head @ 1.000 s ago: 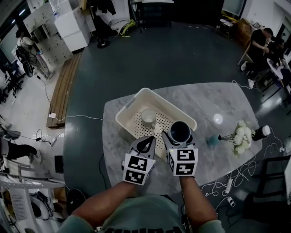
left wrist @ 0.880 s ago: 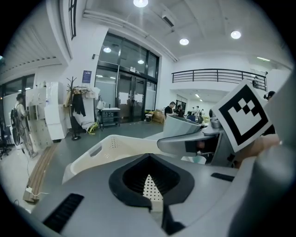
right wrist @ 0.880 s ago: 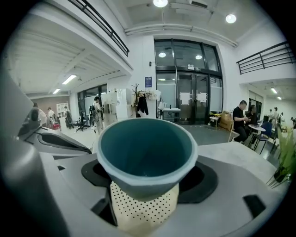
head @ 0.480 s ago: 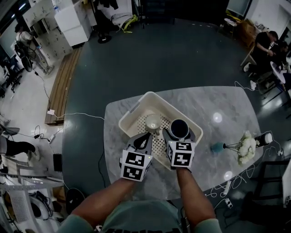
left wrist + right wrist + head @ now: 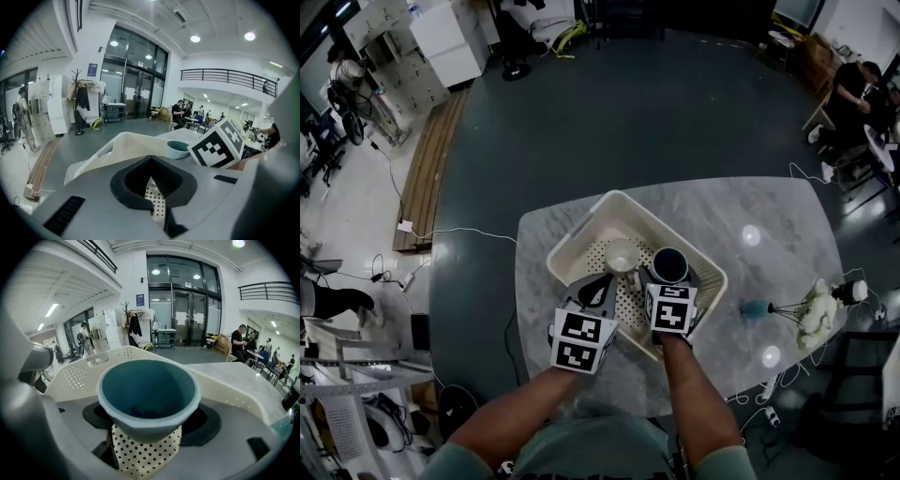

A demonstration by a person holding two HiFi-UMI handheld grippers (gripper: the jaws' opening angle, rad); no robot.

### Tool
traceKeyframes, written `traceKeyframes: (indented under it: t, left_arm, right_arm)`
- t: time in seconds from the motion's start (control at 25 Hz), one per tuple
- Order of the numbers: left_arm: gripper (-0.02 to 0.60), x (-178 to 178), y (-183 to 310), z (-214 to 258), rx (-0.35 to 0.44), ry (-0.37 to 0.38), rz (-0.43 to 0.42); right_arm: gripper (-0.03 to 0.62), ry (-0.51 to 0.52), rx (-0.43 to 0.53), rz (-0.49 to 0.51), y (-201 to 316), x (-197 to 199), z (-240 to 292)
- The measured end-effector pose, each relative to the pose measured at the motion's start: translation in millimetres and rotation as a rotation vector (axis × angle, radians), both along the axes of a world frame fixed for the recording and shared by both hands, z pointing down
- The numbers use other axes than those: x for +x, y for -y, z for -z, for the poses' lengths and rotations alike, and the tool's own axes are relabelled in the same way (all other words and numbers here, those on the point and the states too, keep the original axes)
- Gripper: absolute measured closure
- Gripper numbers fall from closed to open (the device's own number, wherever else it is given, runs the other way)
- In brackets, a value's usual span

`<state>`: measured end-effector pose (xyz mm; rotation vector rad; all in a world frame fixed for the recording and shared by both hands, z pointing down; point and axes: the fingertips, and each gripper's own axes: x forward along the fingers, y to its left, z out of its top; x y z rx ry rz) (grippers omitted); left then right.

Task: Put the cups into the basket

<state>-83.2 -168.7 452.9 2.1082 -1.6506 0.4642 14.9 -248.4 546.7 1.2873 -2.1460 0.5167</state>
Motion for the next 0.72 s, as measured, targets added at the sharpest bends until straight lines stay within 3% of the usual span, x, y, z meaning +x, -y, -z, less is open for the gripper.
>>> traceKeyframes:
  t: [0.72]
  left_arm:
    - [0.575, -2, -2, -10, -0.011, -0.041, -0.021]
  right_arm:
    - [0.203, -0.034, -0.067, -0.023, -1, 4, -48]
